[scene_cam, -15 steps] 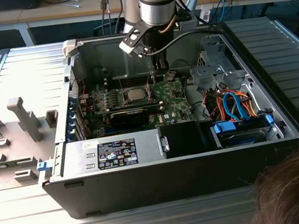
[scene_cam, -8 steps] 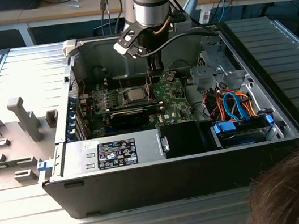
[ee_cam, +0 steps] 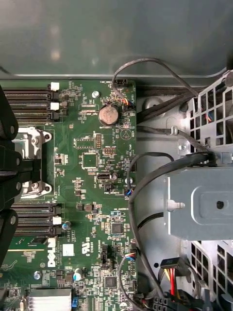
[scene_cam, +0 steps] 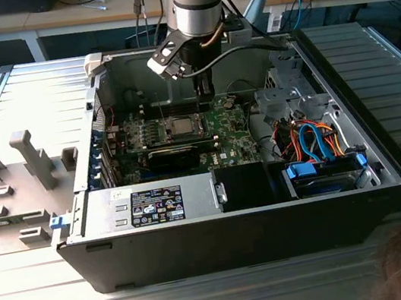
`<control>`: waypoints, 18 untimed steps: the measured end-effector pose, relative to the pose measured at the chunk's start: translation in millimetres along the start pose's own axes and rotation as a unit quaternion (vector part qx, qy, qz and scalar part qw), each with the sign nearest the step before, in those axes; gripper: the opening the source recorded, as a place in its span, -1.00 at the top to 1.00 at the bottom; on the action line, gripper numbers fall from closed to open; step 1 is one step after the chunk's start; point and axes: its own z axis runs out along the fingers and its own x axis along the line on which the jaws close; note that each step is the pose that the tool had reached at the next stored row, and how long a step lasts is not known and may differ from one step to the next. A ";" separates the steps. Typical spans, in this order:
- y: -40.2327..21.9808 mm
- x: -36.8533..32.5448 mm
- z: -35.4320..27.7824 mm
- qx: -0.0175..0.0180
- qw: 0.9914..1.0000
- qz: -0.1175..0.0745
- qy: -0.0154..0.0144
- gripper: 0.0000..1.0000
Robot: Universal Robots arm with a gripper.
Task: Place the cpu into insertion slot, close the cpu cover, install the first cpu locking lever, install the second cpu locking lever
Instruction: 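Close the cpu cover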
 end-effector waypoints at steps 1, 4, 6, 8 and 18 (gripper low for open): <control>-1.0 0.0 0.1 0.000 1.000 0.000 0.000 0.79; -2.4 0.0 0.3 0.000 1.000 0.000 0.000 0.79; -3.5 0.0 0.4 0.000 1.000 0.000 0.000 0.79; -7.7 -0.1 0.9 0.000 1.000 0.000 0.000 0.79; -21.8 -0.2 6.5 0.000 1.000 0.000 0.000 0.79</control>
